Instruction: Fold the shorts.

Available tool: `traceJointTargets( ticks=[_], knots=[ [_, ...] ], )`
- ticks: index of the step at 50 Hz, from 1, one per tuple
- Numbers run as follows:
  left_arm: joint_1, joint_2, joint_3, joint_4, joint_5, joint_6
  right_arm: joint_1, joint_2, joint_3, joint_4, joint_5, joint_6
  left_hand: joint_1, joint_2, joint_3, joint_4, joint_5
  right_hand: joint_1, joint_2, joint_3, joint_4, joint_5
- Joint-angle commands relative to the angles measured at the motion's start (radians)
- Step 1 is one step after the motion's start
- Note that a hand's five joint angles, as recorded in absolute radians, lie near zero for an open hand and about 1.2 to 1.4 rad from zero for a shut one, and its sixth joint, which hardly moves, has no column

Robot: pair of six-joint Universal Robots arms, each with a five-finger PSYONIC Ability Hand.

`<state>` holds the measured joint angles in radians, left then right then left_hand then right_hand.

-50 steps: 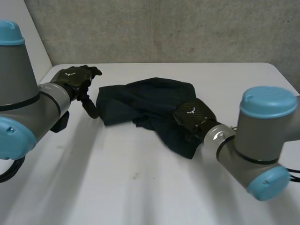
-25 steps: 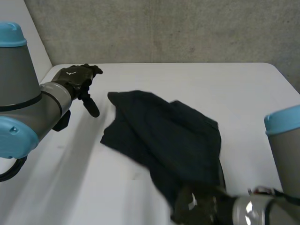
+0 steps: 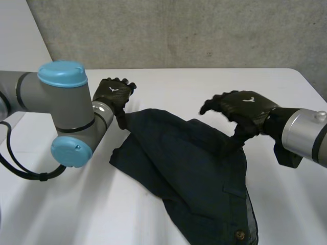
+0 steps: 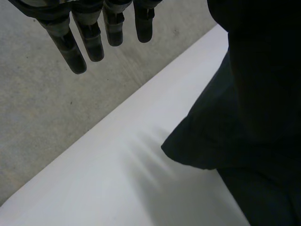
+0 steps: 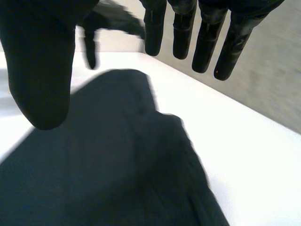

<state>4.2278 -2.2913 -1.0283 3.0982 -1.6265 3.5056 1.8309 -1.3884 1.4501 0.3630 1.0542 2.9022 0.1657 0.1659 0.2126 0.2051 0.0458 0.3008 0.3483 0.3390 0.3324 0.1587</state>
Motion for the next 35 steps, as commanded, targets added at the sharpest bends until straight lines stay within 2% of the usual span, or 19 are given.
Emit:
traceJointTargets(
  ticks=[1, 2, 5, 12, 21, 22, 23, 27, 28, 30, 33, 35],
  knots=[
    [0.006, -0.071, 0.063, -0.006, 0.0, 0.007, -0.006, 0.158, -0.048, -0.044, 0.225, 0.006, 0.036, 0.036, -0.011, -0.003, -0.019, 0.04, -0.008, 0.001, 0.008, 0.007],
    [0.006, -0.089, 0.082, -0.006, 0.002, 0.007, -0.004, 0.199, -0.062, -0.062, 0.265, 0.011, 0.036, 0.036, -0.011, -0.003, -0.019, 0.04, -0.008, 0.001, 0.008, 0.007],
    [0.001, -0.114, 0.102, -0.009, 0.01, 0.007, 0.008, 0.258, -0.077, -0.094, 0.297, 0.019, 0.039, 0.039, -0.008, 0.0, -0.016, 0.042, -0.005, 0.004, 0.011, 0.01],
    [0.001, -0.148, 0.113, -0.046, 0.086, 0.007, 0.039, 0.379, -0.114, -0.136, 0.299, 0.038, 0.097, 0.097, 0.051, 0.058, 0.043, 0.063, 0.015, 0.025, 0.031, 0.031],
    [0.006, -0.191, 0.145, -0.052, 0.08, 0.009, 0.076, 0.46, -0.177, -0.144, 0.293, 0.107, 0.385, 0.385, 0.338, 0.346, 0.33, 0.166, 0.118, 0.127, 0.134, 0.133],
    [0.006, -0.192, 0.145, -0.053, 0.08, 0.009, 0.08, 0.463, -0.18, -0.144, 0.293, 0.111, 0.429, 0.429, 0.382, 0.39, 0.374, 0.218, 0.171, 0.18, 0.187, 0.186],
    [0.006, -0.194, 0.145, -0.055, 0.08, 0.01, 0.088, 0.466, -0.182, -0.142, 0.293, 0.112, 0.485, 0.484, 0.438, 0.445, 0.43, 0.445, 0.398, 0.407, 0.414, 0.413],
    [0.004, -0.195, 0.145, -0.064, 0.079, 0.02, 0.091, 0.451, -0.185, -0.145, 0.293, 0.111, 0.954, 0.954, 0.907, 0.915, 0.9, 1.094, 1.046, 1.056, 1.062, 1.061],
    [0.0, -0.194, 0.143, -0.07, 0.076, 0.026, 0.091, 0.442, -0.188, -0.145, 0.293, 0.104, 1.106, 1.106, 1.059, 1.067, 1.051, 1.095, 1.048, 1.057, 1.064, 1.063],
    [-0.003, -0.189, 0.14, -0.078, 0.071, 0.03, 0.093, 0.418, -0.195, -0.145, 0.299, 0.092, 1.23, 1.23, 1.183, 1.191, 1.175, 1.095, 1.048, 1.057, 1.064, 1.063],
    [-0.014, -0.145, 0.132, -0.096, 0.039, 0.038, 0.088, 0.335, -0.208, -0.148, 0.306, 0.065, 1.231, 1.23, 1.184, 1.191, 1.176, 1.095, 1.048, 1.057, 1.064, 1.063],
    [-0.02, -0.049, 0.123, -0.111, 0.004, 0.039, 0.091, 0.266, -0.214, -0.15, 0.306, 0.023, 1.231, 1.23, 1.184, 1.191, 1.176, 1.095, 1.048, 1.057, 1.064, 1.063]
  ],
)
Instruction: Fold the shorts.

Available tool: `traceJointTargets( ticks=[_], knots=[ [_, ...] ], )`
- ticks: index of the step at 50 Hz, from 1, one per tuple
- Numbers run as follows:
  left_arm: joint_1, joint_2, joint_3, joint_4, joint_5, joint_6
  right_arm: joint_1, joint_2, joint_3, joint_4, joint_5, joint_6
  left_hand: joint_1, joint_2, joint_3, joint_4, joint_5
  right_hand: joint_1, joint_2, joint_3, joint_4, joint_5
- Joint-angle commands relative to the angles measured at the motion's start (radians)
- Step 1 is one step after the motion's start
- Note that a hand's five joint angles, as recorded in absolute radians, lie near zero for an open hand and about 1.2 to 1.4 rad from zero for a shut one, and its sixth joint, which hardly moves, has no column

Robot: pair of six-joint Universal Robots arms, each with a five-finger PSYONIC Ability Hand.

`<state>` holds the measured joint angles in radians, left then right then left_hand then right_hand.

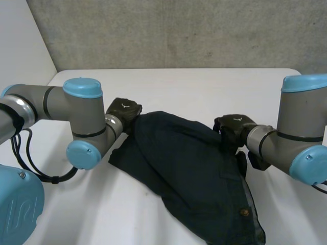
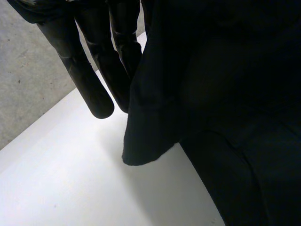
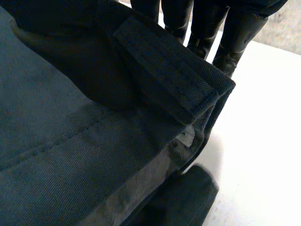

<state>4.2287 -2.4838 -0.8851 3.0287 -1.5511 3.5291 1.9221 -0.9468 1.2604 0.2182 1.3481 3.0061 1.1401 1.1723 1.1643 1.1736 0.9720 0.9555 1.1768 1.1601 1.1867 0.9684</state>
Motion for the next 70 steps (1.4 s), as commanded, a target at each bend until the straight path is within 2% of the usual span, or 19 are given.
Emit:
traceJointTargets(
  ticks=[1, 7, 12, 16, 28, 37, 41, 46, 52, 57, 61, 64, 65, 70],
  knots=[
    [-0.021, 0.179, -0.025, -0.047, -0.084, 0.016, 0.0, -0.2, -0.026, -0.005, 0.013, -0.099, 0.256, 0.224, 0.232, 0.223, 0.25, 0.441, 0.219, 0.236, 0.21, 0.253],
    [-0.018, 0.439, -0.077, -0.05, -0.129, 0.017, 0.001, -0.395, -0.082, -0.003, 0.019, -0.225, 0.256, 0.224, 0.232, 0.223, 0.25, 0.441, 0.219, 0.236, 0.21, 0.253],
    [-0.015, 0.682, -0.11, -0.048, -0.127, 0.014, 0.001, -0.496, -0.147, -0.003, 0.02, -0.233, 0.256, 0.224, 0.232, 0.223, 0.25, 0.441, 0.219, 0.236, 0.21, 0.253],
    [-0.015, 0.808, -0.121, -0.048, -0.13, 0.014, 0.003, -0.561, -0.206, -0.003, 0.022, -0.233, 0.256, 0.224, 0.232, 0.223, 0.25, 0.441, 0.219, 0.236, 0.21, 0.253],
    [-0.022, 1.103, -0.149, -0.05, -0.139, 0.007, 0.005, -0.768, -0.268, 0.007, 0.023, -0.231, 0.256, 0.224, 0.232, 0.223, 0.25, 0.441, 0.219, 0.236, 0.21, 0.253],
    [-0.021, 1.189, -0.17, -0.054, -0.141, 0.007, 0.006, -0.837, -0.256, 0.044, 0.022, -0.222, 0.256, 0.224, 0.232, 0.223, 0.25, 0.441, 0.219, 0.236, 0.21, 0.253],
    [-0.021, 1.171, -0.212, -0.054, -0.141, 0.007, 0.014, -0.817, -0.239, 0.084, 0.017, -0.216, 0.256, 0.224, 0.232, 0.223, 0.25, 0.441, 0.219, 0.236, 0.21, 0.253],
    [-0.012, 1.07, -0.272, -0.05, -0.142, 0.008, 0.037, -0.658, -0.197, 0.092, 0.016, -0.216, 0.256, 0.224, 0.232, 0.223, 0.25, 0.441, 0.219, 0.236, 0.21, 0.253],
    [0.007, 0.846, -0.279, -0.047, -0.136, 0.014, 0.061, -0.483, -0.19, 0.089, 0.023, -0.216, 0.256, 0.224, 0.232, 0.223, 0.25, 0.441, 0.219, 0.236, 0.21, 0.253],
    [0.054, 0.623, -0.192, -0.013, -0.136, 0.014, 0.063, -0.31, -0.237, 0.072, 0.031, -0.217, 0.256, 0.224, 0.232, 0.223, 0.25, 0.441, 0.219, 0.236, 0.21, 0.253],
    [0.07, 0.439, -0.065, 0.035, -0.136, 0.016, 0.063, -0.117, -0.321, -0.028, 0.081, -0.22, 0.256, 0.224, 0.232, 0.223, 0.25, 0.441, 0.219, 0.236, 0.21, 0.253],
    [0.071, 0.281, 0.079, 0.087, -0.138, 0.016, 0.064, -0.037, -0.361, -0.127, 0.13, -0.226, 0.256, 0.224, 0.232, 0.223, 0.25, 0.441, 0.219, 0.236, 0.21, 0.253],
    [0.073, 0.251, 0.11, 0.097, -0.138, 0.017, 0.064, 0.008, -0.378, -0.213, 0.173, -0.234, 0.256, 0.224, 0.232, 0.223, 0.25, 0.441, 0.219, 0.236, 0.21, 0.253],
    [0.085, 0.047, 0.34, 0.224, -0.139, 0.037, 0.064, 0.112, -0.41, -0.505, 0.27, -0.303, 0.256, 0.224, 0.232, 0.223, 0.25, 0.441, 0.219, 0.236, 0.21, 0.253]
  ],
)
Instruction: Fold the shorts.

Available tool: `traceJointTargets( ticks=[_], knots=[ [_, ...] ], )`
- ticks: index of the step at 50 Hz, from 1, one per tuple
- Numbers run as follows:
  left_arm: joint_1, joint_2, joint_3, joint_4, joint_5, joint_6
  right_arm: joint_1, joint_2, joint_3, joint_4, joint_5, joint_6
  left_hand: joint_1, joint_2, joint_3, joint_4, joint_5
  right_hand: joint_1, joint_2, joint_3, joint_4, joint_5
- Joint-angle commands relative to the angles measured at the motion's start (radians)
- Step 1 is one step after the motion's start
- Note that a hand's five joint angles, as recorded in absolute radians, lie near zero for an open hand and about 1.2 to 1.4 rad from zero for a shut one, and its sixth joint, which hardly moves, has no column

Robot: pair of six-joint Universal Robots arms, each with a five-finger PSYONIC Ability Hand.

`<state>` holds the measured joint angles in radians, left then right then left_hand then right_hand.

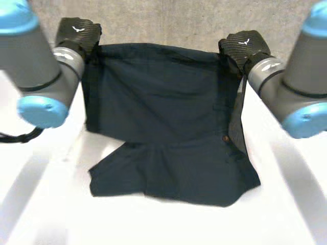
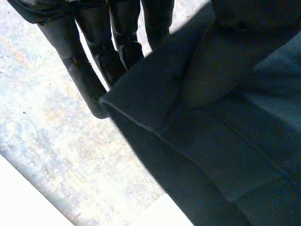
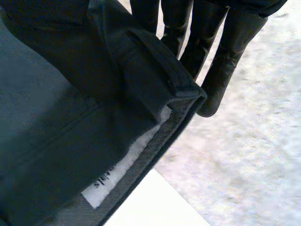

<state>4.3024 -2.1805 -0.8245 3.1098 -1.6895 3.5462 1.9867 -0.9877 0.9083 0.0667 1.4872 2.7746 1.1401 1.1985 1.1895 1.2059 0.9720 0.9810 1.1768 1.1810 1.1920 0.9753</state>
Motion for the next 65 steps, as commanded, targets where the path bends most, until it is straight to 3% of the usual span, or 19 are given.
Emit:
traceJointTargets(
  ticks=[1, 3, 5, 6, 7, 8, 9, 14, 22, 29, 34, 37, 43, 50, 56, 65],
  knots=[
    [0.01, -0.28, 0.303, 0.171, -0.001, 0.028, 0.001, 0.168, -0.063, -0.401, 0.137, -0.093, 0.256, 0.198, 0.207, 0.19, 0.25, 0.415, 0.219, 0.215, 0.204, 0.246],
    [0.005, -0.324, 0.34, 0.234, 0.005, 0.043, 0.001, 0.214, -0.089, -0.491, 0.137, -0.134, 0.256, 0.198, 0.207, 0.19, 0.25, 0.373, 0.177, 0.173, 0.162, 0.204],
    [-0.003, -0.375, 0.367, 0.331, 0.011, 0.072, 0.003, 0.245, -0.117, -0.501, 0.13, -0.151, 0.164, 0.105, 0.114, 0.098, 0.157, -0.232, -0.428, -0.432, -0.443, -0.401],
    [-0.004, -0.387, 0.37, 0.36, 0.008, 0.082, 0.003, 0.263, -0.133, -0.495, 0.124, -0.153, -0.012, -0.07, -0.061, -0.078, -0.018, -0.535, -0.731, -0.735, -0.746, -0.704],
    [-0.007, -0.406, 0.367, 0.406, 0.008, 0.095, 0.003, 0.299, -0.164, -0.464, 0.107, -0.153, -0.589, -0.647, -0.638, -0.655, -0.595, -0.806, -1.002, -1.006, -1.017, -0.975],
    [-0.012, -0.412, 0.366, 0.424, 0.008, 0.1, 0.003, 0.313, -0.178, -0.441, 0.096, -0.153, -0.883, -0.941, -0.932, -0.948, -0.889, -0.806, -1.002, -1.006, -1.017, -0.975],
    [-0.018, -0.417, 0.363, 0.437, 0.01, 0.103, 0.003, 0.323, -0.187, -0.414, 0.087, -0.153, -0.966, -1.024, -1.015, -1.031, -0.972, -0.806, -1.002, -1.006, -1.017, -0.975],
    [-0.047, -0.417, 0.308, 0.447, 0.013, 0.105, 0.006, 0.314, -0.186, -0.26, 0.051, -0.144, -0.966, -1.024, -1.015, -1.031, -0.972, -0.806, -1.002, -1.006, -1.017, -0.975],
    [-0.055, -0.294, 0.133, 0.42, -0.019, 0.105, 0.004, 0.124, -0.016, -0.131, 0.021, -0.046, -0.966, -1.024, -1.015, -1.031, -0.972, -0.806, -1.002, -1.006, -1.017, -0.975],
    [-0.062, -0.047, -0.154, 0.314, -0.056, 0.092, -0.02, -0.04, 0.167, -0.044, -0.133, -0.046, -0.953, -1.011, -1.002, -1.019, -0.96, -0.806, -1.002, -1.006, -1.017, -0.975],
    [-0.114, 0.141, -0.396, 0.196, -0.056, 0.018, -0.12, -0.088, 0.266, 0.037, -0.231, -0.055, -0.927, -0.985, -0.976, -0.992, -0.933, -0.806, -1.002, -1.006, -1.017, -0.975],
    [-0.138, 0.201, -0.49, 0.144, -0.056, -0.038, -0.147, -0.086, 0.303, 0.053, -0.269, -0.073, -0.909, -0.967, -0.958, -0.975, -0.915, -0.782, -0.978, -0.982, -0.993, -0.951],
    [-0.196, 0.304, -0.675, -0.002, -0.056, -0.213, -0.187, -0.042, 0.382, 0.042, -0.332, -0.21, -0.836, -0.894, -0.885, -0.901, -0.842, -0.509, -0.705, -0.709, -0.72, -0.678],
    [-0.251, 0.304, -0.791, -0.08, -0.056, -0.388, -0.226, 0.072, 0.389, 0.005, -0.404, -0.355, -0.695, -0.753, -0.744, -0.76, -0.701, -0.506, -0.701, -0.706, -0.717, -0.674],
    [-0.26, 0.249, -0.815, -0.079, -0.055, -0.434, -0.232, 0.149, 0.357, -0.076, -0.449, -0.363, -0.642, -0.7, -0.691, -0.708, -0.648, -0.47, -0.666, -0.67, -0.681, -0.639],
    [-0.251, 0.078, -0.717, -0.066, -0.056, -0.437, -0.226, 0.28, 0.245, -0.148, -0.443, -0.359, -0.651, -0.709, -0.7, -0.716, -0.657, -0.23, -0.426, -0.43, -0.441, -0.399]
  ],
)
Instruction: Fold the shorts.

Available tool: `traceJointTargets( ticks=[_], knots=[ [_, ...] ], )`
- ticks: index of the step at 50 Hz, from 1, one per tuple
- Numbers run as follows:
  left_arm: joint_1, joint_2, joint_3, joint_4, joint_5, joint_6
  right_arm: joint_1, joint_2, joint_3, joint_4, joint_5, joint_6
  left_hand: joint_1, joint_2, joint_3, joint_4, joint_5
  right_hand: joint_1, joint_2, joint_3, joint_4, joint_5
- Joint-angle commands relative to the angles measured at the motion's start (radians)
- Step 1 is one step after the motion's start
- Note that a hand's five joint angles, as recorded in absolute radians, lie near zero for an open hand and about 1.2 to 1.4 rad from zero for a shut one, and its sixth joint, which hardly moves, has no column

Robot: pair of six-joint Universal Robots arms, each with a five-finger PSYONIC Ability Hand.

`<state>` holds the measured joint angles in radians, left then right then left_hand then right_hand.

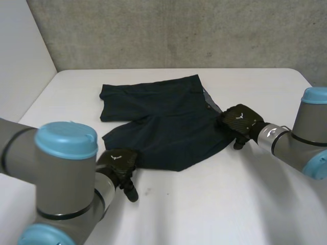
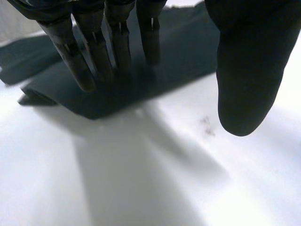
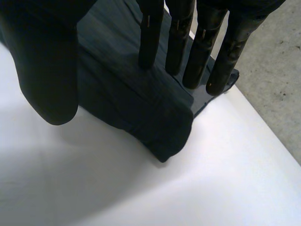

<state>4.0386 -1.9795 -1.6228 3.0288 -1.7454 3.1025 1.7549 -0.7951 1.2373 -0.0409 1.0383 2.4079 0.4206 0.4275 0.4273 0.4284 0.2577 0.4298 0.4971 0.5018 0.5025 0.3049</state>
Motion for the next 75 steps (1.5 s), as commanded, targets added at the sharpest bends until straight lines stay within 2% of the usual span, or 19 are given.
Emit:
traceJointTargets(
  ticks=[1, 2, 4, 5, 16, 28, 35, 40, 48, 59, 63, 69, 75],
  knots=[
    [0.016, -0.139, 0.096, 0.013, -0.002, 0.008, 0.006, 0.099, -0.094, -0.042, 0.006, 0.008, 0.066, 0.059, 0.059, 0.058, 0.054, 0.356, 0.289, 0.285, 0.284, 0.307],
    [0.017, -0.15, 0.107, 0.013, -0.002, 0.008, 0.008, 0.109, -0.107, -0.042, 0.006, 0.007, 0.063, 0.056, 0.056, 0.055, 0.051, 0.4, 0.333, 0.328, 0.328, 0.351],
    [0.031, -0.176, 0.138, 0.016, -0.003, 0.01, 0.009, 0.129, -0.134, -0.042, 0.008, 0.008, 0.06, 0.053, 0.053, 0.052, 0.048, 0.667, 0.6, 0.595, 0.594, 0.617],
    [0.043, -0.231, 0.221, 0.031, -0.023, 0.019, 0.014, 0.128, -0.147, -0.039, 0.012, 0.014, 0.034, 0.027, 0.027, 0.026, 0.022, 0.966, 0.899, 0.895, 0.894, 0.917],
    [0.051, -0.32, 0.395, 0.039, -0.042, 0.033, 0.017, 0.033, -0.079, -0.033, 0.014, 0.1, 0.025, 0.018, 0.018, 0.017, 0.013, 0.966, 0.899, 0.895, 0.894, 0.917],
    [0.097, -0.438, 0.558, 0.038, -0.043, 0.177, 0.049, 0.005, -0.062, -0.03, 0.019, 0.12, 0.034, 0.027, 0.027, 0.026, 0.022, 0.966, 0.899, 0.895, 0.894, 0.917],
    [0.1, -0.49, 0.613, 0.038, -0.043, 0.191, 0.054, 0.008, -0.062, -0.031, 0.025, 0.12, 0.051, 0.044, 0.045, 0.043, 0.04, 0.966, 0.899, 0.895, 0.894, 0.917],
    [0.102, -0.538, 0.667, 0.039, -0.045, 0.199, 0.054, 0.014, -0.065, -0.031, 0.042, 0.12, 0.157, 0.15, 0.15, 0.149, 0.145, 0.966, 0.899, 0.895, 0.894, 0.917],
    [0.103, -0.565, 0.701, 0.041, -0.042, 0.271, 0.054, 0.017, -0.065, -0.03, 0.042, 0.122, 0.338, 0.332, 0.332, 0.331, 0.327, 0.966, 0.899, 0.895, 0.894, 0.917],
    [0.117, -0.564, 0.71, 0.041, -0.04, 0.283, 0.052, 0.017, -0.065, -0.031, 0.043, 0.123, 0.673, 0.666, 0.667, 0.665, 0.662, 0.966, 0.899, 0.895, 0.894, 0.917],
    [0.12, -0.561, 0.707, 0.036, -0.042, 0.283, 0.052, 0.013, -0.064, -0.03, 0.045, 0.125, 0.967, 0.96, 0.96, 0.959, 0.955, 0.966, 0.899, 0.895, 0.894, 0.917],
    [0.129, -0.521, 0.684, 0.007, -0.042, 0.285, 0.052, -0.015, -0.065, 0.033, 0.075, 0.132, 0.976, 0.969, 0.969, 0.968, 0.964, 0.966, 0.899, 0.895, 0.894, 0.917],
    [0.143, -0.305, 0.54, -0.166, -0.031, 0.321, 0.052, -0.099, -0.056, 0.232, 0.086, 0.137, 0.976, 0.969, 0.969, 0.968, 0.964, 0.966, 0.899, 0.895, 0.894, 0.917]
  ],
)
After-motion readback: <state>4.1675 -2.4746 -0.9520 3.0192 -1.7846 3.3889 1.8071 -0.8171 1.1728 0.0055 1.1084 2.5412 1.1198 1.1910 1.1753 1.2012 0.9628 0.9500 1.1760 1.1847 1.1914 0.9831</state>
